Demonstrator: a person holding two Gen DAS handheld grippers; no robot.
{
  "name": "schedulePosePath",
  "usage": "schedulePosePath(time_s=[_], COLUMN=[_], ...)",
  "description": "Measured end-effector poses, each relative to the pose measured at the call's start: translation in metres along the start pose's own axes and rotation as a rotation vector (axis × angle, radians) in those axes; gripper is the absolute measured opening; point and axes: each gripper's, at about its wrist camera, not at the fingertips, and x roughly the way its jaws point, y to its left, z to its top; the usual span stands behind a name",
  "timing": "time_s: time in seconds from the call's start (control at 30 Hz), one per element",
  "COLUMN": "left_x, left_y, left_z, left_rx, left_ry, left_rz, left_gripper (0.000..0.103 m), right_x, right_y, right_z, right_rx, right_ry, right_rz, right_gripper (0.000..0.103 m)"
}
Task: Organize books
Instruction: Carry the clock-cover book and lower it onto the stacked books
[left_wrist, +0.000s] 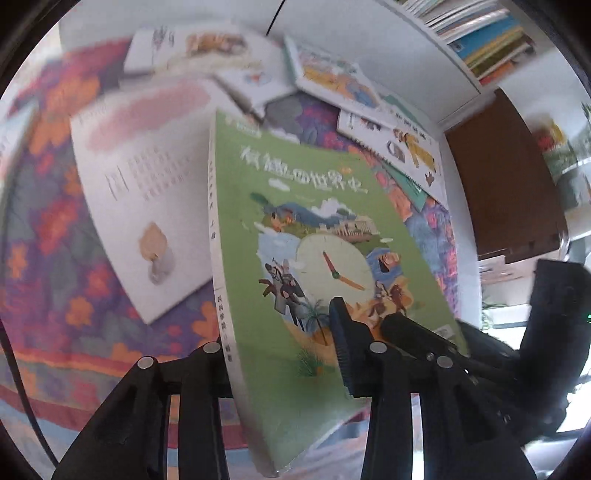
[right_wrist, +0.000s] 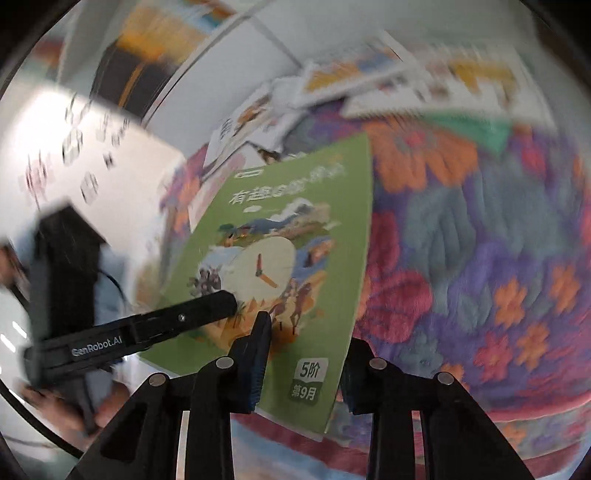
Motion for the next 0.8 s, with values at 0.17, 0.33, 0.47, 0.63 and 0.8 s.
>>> schedulePosePath(time_s=[0.17,0.33,0.47,0.63,0.8], left_x=[-0.030,-0.056,-0.083,-0.135,-0.178], left_y=[0.003,0.014,0.041,0.087,0.154], left_z=[-0.008,-0.019,-0.022,-0.019,-0.009], left_rx=[0.072,0.097,0.098,0.106,0.057], left_ry=[-0.092,-0.149,-0.189,-0.273,-0.350], left_rz=[0.075,0.080,0.042,0.047,0.076], left_gripper=[0.036,0.036,0.036,0.036,0.036], right_x=[-0.014,-0.020,-0.025,-0.020,0.009], right_y=[0.031,0.062,0.094,0.156,0.233], right_z=[-0.010,-0.020,-0.027,-0.024,-0.008], right_rx=[-0.133,-0.223,-0.293,-0.319,-0.366], right_ry=[-0.050,-0.070,-0.094,-0.152,-0.198], right_rz=[-0.013,-0.035,-0.090,-0.090,-0.035], right_gripper=[0.031,0.032,0.032,0.032,0.032])
